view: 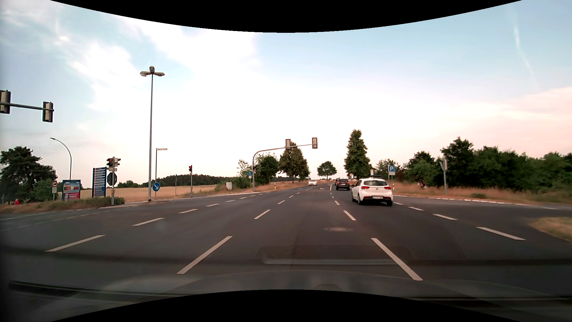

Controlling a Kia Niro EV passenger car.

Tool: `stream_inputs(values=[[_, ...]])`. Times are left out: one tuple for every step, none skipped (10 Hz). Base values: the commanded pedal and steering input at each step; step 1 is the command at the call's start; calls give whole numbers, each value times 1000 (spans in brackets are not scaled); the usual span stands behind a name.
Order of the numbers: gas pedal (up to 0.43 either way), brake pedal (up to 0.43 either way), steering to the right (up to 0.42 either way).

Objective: Follow the waypoints while adhering to traffic rules and regulations

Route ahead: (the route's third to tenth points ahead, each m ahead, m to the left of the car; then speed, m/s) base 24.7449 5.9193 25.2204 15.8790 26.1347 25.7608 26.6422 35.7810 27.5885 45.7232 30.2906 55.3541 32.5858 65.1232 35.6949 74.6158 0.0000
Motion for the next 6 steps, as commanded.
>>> stream_inputs(values=[[189, 0, -1], [228, 0, -1], [268, 0, -1], [287, 0, -1], [311, 0, -1], [331, 0, -1]])
